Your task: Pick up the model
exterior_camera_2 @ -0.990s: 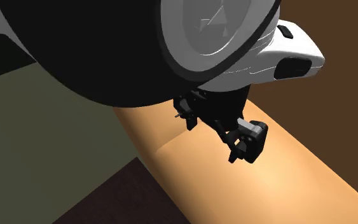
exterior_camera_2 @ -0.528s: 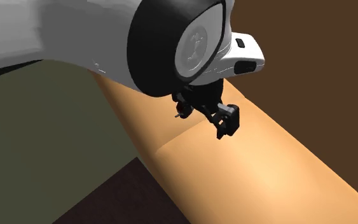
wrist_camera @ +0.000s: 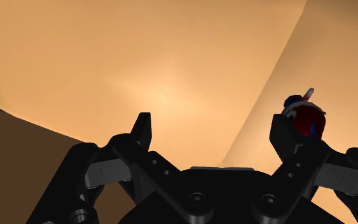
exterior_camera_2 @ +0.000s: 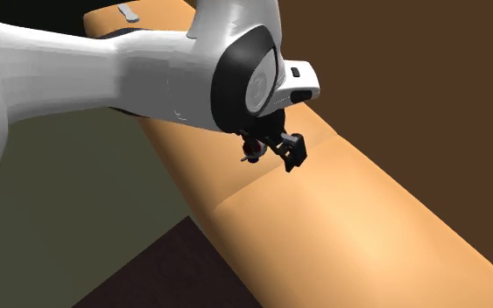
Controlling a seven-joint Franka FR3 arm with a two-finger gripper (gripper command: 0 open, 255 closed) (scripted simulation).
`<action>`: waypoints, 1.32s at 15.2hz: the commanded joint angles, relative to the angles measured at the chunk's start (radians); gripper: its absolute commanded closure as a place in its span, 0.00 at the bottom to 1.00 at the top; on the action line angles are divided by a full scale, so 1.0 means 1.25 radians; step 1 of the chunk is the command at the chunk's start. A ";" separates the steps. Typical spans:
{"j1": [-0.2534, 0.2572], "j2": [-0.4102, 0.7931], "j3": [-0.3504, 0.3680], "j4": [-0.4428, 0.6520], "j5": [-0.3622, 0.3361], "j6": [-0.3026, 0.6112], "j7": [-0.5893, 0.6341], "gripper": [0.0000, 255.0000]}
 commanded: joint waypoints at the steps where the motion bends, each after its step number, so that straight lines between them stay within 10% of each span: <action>1: -0.004 0.068 0.030 0.020 -0.032 0.052 0.044 0.00; 10: 0.003 0.356 0.091 0.153 -0.287 0.181 0.278 0.00; 20: 0.138 0.668 0.023 0.403 -0.541 0.199 0.475 0.00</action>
